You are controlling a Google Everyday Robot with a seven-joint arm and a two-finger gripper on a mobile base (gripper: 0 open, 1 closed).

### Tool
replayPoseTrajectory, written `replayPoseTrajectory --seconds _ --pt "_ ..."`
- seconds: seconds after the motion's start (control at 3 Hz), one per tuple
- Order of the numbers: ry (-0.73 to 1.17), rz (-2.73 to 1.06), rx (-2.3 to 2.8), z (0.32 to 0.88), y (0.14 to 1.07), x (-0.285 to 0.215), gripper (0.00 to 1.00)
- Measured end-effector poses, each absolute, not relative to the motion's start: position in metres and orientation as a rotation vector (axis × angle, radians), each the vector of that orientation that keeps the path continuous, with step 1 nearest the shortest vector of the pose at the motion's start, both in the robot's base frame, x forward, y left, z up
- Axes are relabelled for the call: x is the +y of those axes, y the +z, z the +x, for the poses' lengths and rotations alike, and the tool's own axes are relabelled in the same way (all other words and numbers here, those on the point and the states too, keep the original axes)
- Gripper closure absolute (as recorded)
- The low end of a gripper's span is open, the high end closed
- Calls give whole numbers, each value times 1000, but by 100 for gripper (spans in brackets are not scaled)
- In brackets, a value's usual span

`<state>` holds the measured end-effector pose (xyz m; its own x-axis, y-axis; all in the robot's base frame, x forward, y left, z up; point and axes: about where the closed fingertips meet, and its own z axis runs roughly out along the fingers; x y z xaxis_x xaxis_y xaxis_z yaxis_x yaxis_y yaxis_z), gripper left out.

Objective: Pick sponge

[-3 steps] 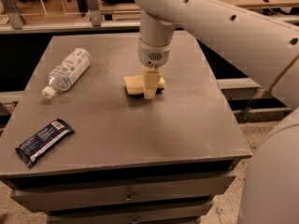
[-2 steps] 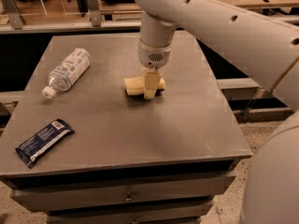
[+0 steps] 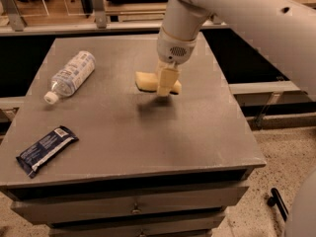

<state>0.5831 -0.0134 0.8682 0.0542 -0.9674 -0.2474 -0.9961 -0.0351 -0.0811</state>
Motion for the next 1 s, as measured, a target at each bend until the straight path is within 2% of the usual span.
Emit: replayPoseTrajectory --seconds 1.0 --pt "388 -1922 1781 568 947 -15 100"
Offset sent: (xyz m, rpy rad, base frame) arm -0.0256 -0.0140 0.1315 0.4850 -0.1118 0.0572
